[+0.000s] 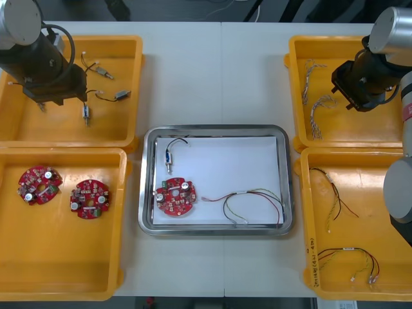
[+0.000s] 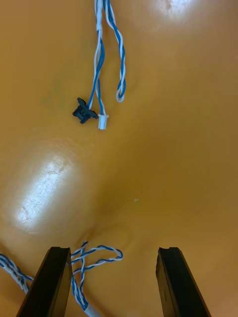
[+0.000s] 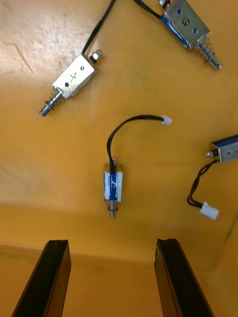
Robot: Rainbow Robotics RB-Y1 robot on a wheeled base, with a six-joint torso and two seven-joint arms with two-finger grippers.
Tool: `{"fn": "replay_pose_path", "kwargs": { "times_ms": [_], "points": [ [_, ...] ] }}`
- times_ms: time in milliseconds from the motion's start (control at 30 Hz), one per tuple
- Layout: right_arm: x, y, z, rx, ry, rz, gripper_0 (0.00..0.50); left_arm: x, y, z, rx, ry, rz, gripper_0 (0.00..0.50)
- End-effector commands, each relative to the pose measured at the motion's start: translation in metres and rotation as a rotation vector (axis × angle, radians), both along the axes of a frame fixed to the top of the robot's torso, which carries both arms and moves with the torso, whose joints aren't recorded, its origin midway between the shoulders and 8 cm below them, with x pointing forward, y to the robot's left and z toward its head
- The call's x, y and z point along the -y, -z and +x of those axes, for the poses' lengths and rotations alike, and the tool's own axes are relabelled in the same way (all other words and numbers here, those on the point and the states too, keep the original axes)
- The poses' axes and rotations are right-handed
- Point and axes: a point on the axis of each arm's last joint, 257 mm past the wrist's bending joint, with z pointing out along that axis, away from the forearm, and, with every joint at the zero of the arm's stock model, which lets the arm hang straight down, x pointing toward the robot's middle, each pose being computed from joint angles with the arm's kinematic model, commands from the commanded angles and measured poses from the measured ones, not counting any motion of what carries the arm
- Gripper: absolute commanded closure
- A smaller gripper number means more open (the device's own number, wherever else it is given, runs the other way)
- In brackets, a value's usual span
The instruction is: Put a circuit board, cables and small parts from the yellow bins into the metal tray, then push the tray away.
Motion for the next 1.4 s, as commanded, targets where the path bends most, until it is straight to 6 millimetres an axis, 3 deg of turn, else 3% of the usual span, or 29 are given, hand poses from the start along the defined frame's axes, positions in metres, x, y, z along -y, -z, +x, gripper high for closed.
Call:
{"fn": "replay_pose_path", "kwargs": {
  "times_ms": [33,433,700,733,767,800,867,1033,1267,1400],
  "points": [
    [-0.015,0.006,0.006,0.027,0.023,0.038,0.000,-0.007,-0.038,0.024,0.096,0.068,0.051,0.000],
    [-0.022,0.015,0.011,0.054,0.039,0.060,0.000,-0.002,-0.020,0.035,0.104,0.074,0.045,0.000],
    [-0.024,0.024,0.008,0.045,0.037,0.069,0.000,0.005,0.002,0.051,0.129,0.084,0.055,0.000],
    [-0.023,0.025,0.007,0.044,0.038,0.072,0.020,0.006,0.006,0.051,0.126,0.083,0.051,0.000],
    [-0.025,0.025,0.007,0.045,0.036,0.078,0.076,0.009,0.009,0.052,0.125,0.087,0.046,0.000],
    [-0.025,0.025,0.007,0.045,0.036,0.081,0.204,0.013,0.012,0.055,0.133,0.091,0.046,0.000],
    [-0.026,0.026,0.007,0.044,0.035,0.084,0.394,0.013,0.018,0.055,0.128,0.093,0.048,0.000],
    [-0.024,0.024,0.008,0.048,0.034,0.081,0.498,0.015,0.025,0.053,0.114,0.097,0.054,0.000],
    [-0.002,0.011,0.009,0.065,0.049,0.066,0.500,0.017,0.036,0.049,0.089,0.100,0.056,0.000],
    [0.022,0.001,0.006,0.071,0.065,0.030,0.500,0.017,0.042,0.047,0.075,0.098,0.049,0.000]
  ]
}}
